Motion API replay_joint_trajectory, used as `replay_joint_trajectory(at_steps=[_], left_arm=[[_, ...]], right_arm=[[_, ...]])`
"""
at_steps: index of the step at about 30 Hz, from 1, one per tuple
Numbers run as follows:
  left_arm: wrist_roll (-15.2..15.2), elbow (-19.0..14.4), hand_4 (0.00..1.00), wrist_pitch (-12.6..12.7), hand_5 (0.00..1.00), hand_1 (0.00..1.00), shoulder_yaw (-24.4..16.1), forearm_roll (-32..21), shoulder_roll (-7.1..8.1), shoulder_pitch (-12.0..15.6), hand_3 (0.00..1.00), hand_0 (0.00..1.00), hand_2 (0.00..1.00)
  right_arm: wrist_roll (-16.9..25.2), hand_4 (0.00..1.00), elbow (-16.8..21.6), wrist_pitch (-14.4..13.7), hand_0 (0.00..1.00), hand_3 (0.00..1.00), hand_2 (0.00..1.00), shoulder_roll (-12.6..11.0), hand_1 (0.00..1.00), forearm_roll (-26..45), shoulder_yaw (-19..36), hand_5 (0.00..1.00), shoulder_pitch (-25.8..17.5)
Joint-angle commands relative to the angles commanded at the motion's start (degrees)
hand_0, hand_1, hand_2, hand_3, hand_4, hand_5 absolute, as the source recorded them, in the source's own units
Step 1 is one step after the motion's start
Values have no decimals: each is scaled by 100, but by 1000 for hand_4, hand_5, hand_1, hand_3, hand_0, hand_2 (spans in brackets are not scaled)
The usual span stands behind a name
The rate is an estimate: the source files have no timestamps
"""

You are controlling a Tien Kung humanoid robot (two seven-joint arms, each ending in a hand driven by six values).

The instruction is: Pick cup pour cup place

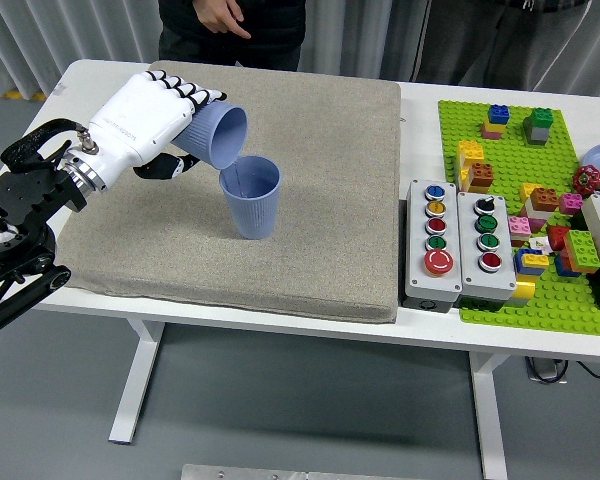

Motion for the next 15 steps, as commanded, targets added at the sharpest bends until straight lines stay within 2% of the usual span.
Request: replay_joint_trajectory(at_steps=[15], left_arm=[[17,-40,664,42,47,544,113,0,28,-163,572,559,598]], right_arm=[[19,2,0,-17,716,611,657,-6,671,85,-19,206,79]])
